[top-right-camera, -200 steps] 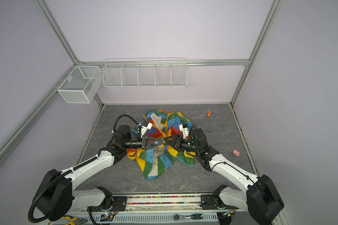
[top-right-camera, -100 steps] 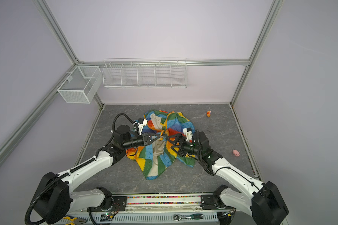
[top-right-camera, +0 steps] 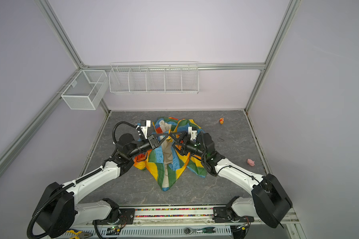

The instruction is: Zip up the jacket

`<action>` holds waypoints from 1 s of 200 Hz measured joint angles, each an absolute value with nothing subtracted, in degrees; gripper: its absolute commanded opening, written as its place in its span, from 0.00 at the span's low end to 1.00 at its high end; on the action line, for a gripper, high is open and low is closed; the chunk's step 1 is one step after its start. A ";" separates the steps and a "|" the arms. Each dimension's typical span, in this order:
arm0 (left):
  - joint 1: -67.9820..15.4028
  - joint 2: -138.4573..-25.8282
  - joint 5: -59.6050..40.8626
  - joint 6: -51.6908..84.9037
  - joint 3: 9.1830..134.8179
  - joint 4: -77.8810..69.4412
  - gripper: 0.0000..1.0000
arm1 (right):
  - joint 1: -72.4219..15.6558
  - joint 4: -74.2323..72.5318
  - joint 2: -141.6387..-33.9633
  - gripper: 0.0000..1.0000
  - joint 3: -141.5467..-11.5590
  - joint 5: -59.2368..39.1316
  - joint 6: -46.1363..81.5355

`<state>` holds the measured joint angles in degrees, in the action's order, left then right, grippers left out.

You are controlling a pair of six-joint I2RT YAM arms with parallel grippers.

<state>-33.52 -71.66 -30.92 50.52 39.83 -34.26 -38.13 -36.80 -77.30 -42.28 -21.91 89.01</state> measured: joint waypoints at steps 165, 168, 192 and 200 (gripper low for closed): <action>-33.74 -69.28 -30.41 51.81 38.02 -34.70 0.00 | -37.10 -49.56 -79.33 0.44 -41.52 -21.45 89.91; -33.76 -69.28 -30.41 51.83 38.00 -34.72 0.00 | -37.06 -49.54 -79.29 0.42 -41.50 -21.47 89.97; -33.78 -69.25 -30.41 51.90 38.02 -34.89 0.00 | -36.93 -49.43 -79.26 0.31 -41.01 -22.22 89.60; -33.78 -69.25 -30.44 51.90 38.02 -34.92 0.00 | -36.88 -49.36 -79.26 0.27 -40.77 -22.44 89.60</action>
